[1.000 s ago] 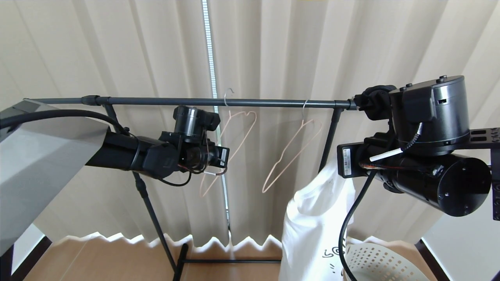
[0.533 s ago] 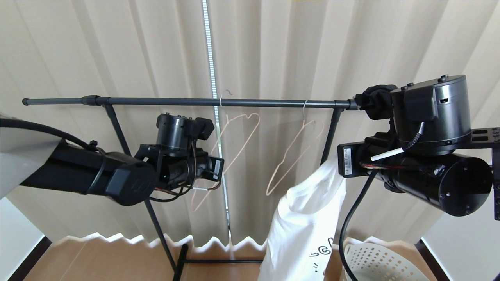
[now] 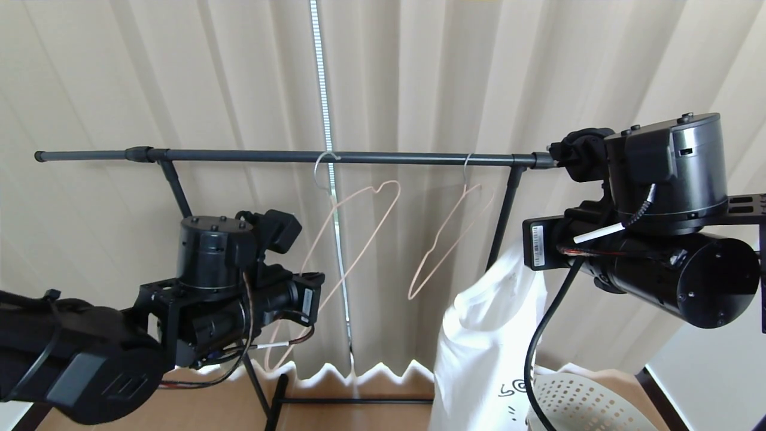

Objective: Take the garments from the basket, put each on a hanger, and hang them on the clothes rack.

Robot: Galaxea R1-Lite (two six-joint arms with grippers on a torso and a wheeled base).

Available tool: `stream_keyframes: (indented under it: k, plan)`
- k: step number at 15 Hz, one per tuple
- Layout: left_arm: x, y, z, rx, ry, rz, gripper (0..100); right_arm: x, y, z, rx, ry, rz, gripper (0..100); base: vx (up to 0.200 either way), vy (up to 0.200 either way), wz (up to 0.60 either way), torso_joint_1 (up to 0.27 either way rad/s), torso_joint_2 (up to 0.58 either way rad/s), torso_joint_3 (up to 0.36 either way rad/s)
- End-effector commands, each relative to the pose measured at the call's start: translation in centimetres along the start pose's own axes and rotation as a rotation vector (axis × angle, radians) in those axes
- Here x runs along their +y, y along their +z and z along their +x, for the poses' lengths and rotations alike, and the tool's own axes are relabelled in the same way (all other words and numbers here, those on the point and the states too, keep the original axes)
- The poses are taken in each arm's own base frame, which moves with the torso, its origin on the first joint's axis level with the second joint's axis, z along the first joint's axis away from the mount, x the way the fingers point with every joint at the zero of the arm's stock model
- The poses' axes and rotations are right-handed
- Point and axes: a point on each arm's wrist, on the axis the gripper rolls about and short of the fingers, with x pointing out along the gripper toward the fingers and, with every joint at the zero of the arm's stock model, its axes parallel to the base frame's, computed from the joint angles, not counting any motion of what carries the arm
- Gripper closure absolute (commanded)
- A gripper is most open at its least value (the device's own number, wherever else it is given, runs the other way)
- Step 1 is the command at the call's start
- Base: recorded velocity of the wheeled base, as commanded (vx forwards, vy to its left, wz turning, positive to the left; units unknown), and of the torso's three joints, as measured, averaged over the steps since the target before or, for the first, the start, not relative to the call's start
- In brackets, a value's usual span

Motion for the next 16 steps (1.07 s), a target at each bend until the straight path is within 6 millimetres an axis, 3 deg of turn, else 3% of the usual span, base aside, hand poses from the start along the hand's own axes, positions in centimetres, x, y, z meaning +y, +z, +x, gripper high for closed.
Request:
stream_keyframes:
  k: [1, 4, 11, 16]
  plan:
    - [-0.1, -0.9, -1.9, -0.017, -0.03, 0.002, 100, 0.0, -0.1, 0.1, 0.005, -0.002, -0.004, 100, 0.0, 0.0, 0.0, 0.0, 0.0, 0.0]
    - [-0.2, -1.5, -2.6, -0.105, -0.11, 0.025, 100, -0.2, -0.3, 0.3, 0.012, -0.012, -0.007, 100, 0.0, 0.0, 0.0, 0.0, 0.0, 0.0]
    - [-1.2, -3.4, -5.6, -0.121, -0.306, 0.168, 100, -2.1, 0.0, 1.6, 0.018, -0.096, -0.019, 100, 0.0, 0.0, 0.0, 0.0, 0.0, 0.0]
    - [-1.3, -5.1, -6.3, -0.086, -0.414, 0.246, 100, -2.7, 0.1, 2.1, 0.025, -0.123, -0.023, 100, 0.0, 0.0, 0.0, 0.0, 0.0, 0.0]
